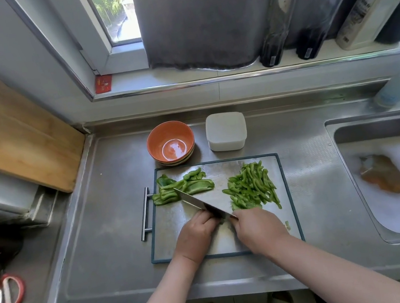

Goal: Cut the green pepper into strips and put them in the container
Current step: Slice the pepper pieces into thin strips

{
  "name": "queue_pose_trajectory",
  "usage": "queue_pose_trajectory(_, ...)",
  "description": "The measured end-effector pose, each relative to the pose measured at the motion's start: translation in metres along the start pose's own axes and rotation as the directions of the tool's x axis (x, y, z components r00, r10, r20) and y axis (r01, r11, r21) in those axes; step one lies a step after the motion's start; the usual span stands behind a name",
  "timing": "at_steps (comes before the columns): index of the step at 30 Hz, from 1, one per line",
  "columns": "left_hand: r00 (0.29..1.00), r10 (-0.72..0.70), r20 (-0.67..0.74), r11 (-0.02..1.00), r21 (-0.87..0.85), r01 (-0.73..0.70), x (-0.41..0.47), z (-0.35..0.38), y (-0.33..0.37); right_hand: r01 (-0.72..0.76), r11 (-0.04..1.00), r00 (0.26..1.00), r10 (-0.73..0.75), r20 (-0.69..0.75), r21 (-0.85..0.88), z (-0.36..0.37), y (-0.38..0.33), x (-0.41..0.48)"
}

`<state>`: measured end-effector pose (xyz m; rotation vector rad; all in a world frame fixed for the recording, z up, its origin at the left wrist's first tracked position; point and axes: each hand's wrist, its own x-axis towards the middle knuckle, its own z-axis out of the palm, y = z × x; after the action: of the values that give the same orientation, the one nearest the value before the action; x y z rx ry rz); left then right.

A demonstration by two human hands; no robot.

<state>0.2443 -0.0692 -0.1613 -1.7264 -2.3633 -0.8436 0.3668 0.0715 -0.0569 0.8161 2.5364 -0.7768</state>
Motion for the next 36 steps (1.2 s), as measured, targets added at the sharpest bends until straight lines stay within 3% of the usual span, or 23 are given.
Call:
queue_pose_trajectory(4,0.999,-0.054,-0.005,0.998,-0.042,0.054,-0.001,-0.01,0.001,-0.018,0.999,0.999,0.016,0.036,0.052,-0.02,0.007,-0.002)
queue_pose_trajectory(7,0.98,-0.2,0.005,0.976,-0.091,0.2,-0.001,-0.022,0.001,-0.021,0.995,1.0,0.021,0.002,0.092,-0.035,0.018,-0.005)
queue_pose_trajectory(12,0.893,-0.438,0.104,0.882,-0.143,0.449,0.028,-0.033,0.01,-0.041,0.986,0.996,0.054,-0.077,0.163,-0.057,0.022,0.002)
queue_pose_trajectory(15,0.86,-0.451,0.24,0.887,0.009,0.462,0.047,-0.024,0.02,-0.035,0.98,0.993,0.056,-0.104,0.196,-0.062,0.024,0.002)
queue_pose_trajectory(17,0.803,-0.549,0.234,0.823,-0.017,0.568,0.056,-0.021,0.026,-0.028,0.974,0.993,0.052,-0.102,0.225,-0.063,0.029,-0.001)
queue_pose_trajectory(18,0.731,-0.644,0.225,0.721,-0.141,0.679,0.062,-0.021,0.03,-0.028,0.967,0.994,0.053,-0.094,0.253,-0.064,0.032,-0.002)
queue_pose_trajectory(19,0.63,-0.738,0.242,0.553,-0.318,0.77,0.068,-0.022,0.034,-0.03,0.957,0.995,0.056,-0.08,0.288,-0.065,0.035,-0.003)
queue_pose_trajectory(21,0.445,-0.802,0.398,0.083,-0.664,0.743,0.083,-0.027,0.042,-0.041,0.921,0.998,0.06,-0.037,0.386,-0.069,0.041,-0.006)
queue_pose_trajectory(22,0.424,-0.743,0.518,-0.159,-0.752,0.64,0.091,-0.032,0.047,-0.058,0.892,0.998,0.067,-0.006,0.448,-0.07,0.043,-0.007)
queue_pose_trajectory(23,0.457,-0.645,0.613,-0.355,-0.769,0.531,0.097,-0.037,0.051,-0.081,0.858,0.997,0.078,0.027,0.508,-0.072,0.044,-0.007)
queue_pose_trajectory(24,0.496,-0.556,0.667,-0.486,-0.745,0.457,0.101,-0.043,0.053,-0.106,0.824,0.994,0.089,0.057,0.557,-0.073,0.045,-0.008)
queue_pose_trajectory(25,0.526,-0.491,0.695,-0.555,-0.715,0.426,0.103,-0.048,0.055,-0.121,0.795,0.993,0.094,0.076,0.594,-0.074,0.044,-0.008)
queue_pose_trajectory(27,0.558,-0.444,0.701,-0.556,-0.704,0.441,0.104,-0.052,0.055,-0.136,0.752,0.99,0.087,0.106,0.645,-0.078,0.043,-0.01)
queue_pose_trajectory(29,0.566,-0.475,0.674,-0.504,-0.736,0.453,0.1,-0.052,0.053,-0.135,0.724,0.99,0.065,0.128,0.677,-0.081,0.042,-0.011)
queue_pose_trajectory(32,0.568,-0.504,0.651,-0.513,-0.755,0.41,0.092,-0.053,0.047,-0.128,0.712,0.99,0.048,0.135,0.69,-0.086,0.041,-0.013)
queue_pose_trajectory(34,0.518,-0.538,0.665,-0.516,-0.745,0.421,0.083,-0.05,0.047,-0.127,0.709,0.991,0.061,0.119,0.694,-0.088,0.042,-0.012)
queue_pose_trajectory(36,0.466,-0.583,0.665,-0.415,-0.737,0.533,0.075,-0.041,0.052,-0.119,0.714,0.993,0.086,0.082,0.69,-0.09,0.045,-0.011)
